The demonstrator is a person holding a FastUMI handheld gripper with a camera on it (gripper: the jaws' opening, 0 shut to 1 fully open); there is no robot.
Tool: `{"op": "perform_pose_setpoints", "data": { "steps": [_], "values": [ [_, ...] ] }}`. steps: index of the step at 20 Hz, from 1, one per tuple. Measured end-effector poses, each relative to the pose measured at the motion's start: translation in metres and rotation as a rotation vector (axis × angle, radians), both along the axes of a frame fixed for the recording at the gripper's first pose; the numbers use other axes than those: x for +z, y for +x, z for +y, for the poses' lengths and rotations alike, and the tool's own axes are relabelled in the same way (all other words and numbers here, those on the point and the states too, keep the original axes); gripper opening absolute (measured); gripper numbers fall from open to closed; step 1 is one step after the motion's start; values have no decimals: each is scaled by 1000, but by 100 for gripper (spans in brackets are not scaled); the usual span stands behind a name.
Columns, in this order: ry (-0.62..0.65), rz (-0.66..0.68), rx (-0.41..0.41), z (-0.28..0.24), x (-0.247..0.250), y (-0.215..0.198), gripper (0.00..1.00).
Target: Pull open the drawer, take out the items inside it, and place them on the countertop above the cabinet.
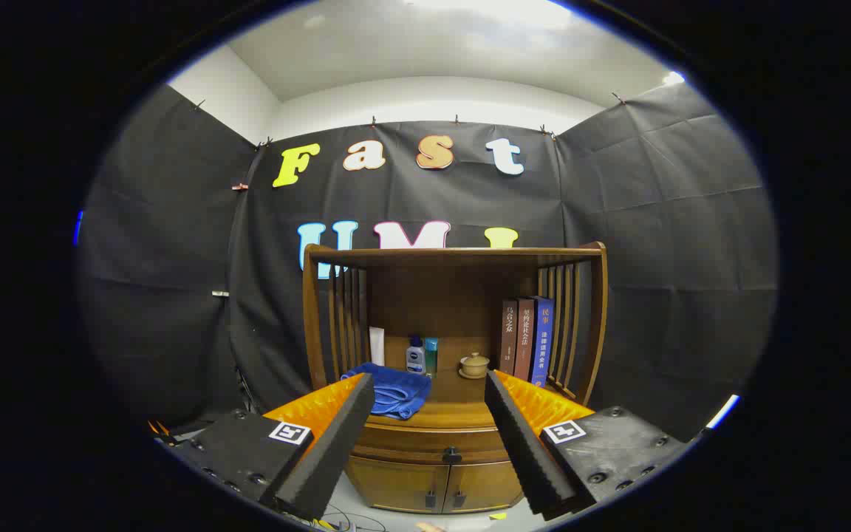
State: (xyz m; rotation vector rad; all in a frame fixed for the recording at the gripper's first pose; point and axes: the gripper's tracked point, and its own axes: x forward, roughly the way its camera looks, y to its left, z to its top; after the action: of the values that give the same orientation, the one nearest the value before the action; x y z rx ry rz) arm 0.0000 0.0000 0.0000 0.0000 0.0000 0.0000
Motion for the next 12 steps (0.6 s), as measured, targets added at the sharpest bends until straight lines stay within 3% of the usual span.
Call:
{"op": "perform_pose_setpoints", "data": {
  "steps": [12],
  "values": [
    [-23,-35,-35,-14,9,-12,98]
  ]
}}
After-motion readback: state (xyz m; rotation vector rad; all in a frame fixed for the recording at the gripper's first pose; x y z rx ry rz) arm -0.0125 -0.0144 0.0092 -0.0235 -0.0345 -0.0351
